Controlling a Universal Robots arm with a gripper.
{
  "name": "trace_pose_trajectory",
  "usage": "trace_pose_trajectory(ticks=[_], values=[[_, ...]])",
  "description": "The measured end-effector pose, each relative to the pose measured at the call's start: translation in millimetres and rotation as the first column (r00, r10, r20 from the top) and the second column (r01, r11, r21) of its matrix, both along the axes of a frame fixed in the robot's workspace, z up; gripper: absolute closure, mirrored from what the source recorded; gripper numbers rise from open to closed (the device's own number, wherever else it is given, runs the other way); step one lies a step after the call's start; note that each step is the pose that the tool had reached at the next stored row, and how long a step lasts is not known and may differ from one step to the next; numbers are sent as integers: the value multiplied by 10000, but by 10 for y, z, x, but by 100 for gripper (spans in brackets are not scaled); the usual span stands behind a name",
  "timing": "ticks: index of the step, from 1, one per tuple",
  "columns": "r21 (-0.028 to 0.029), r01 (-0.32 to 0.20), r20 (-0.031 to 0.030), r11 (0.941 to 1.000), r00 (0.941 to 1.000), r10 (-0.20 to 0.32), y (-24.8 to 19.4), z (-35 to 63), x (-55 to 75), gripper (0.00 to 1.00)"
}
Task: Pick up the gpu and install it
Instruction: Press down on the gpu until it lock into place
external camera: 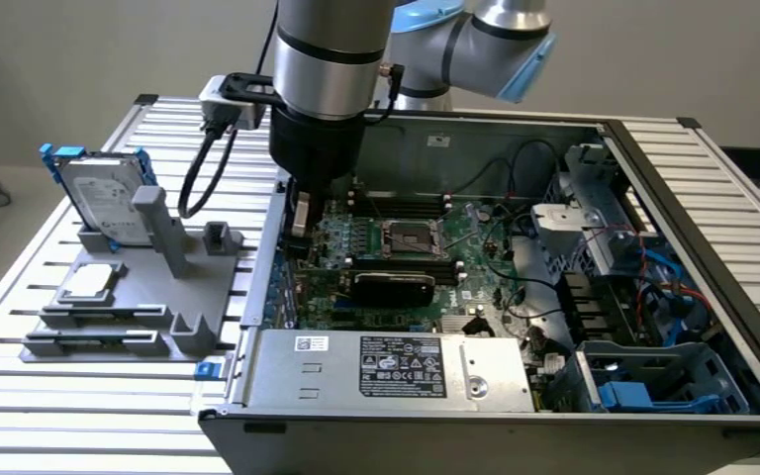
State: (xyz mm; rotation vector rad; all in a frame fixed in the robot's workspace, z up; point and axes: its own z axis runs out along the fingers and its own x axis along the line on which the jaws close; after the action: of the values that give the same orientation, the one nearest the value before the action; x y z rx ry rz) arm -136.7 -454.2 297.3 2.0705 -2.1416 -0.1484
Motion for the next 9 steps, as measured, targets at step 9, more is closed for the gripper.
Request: trace_pose_trajectory(ticks=[9], values=[[14, 0, 13, 10000, 10000, 0, 1, 79, 37, 89]])
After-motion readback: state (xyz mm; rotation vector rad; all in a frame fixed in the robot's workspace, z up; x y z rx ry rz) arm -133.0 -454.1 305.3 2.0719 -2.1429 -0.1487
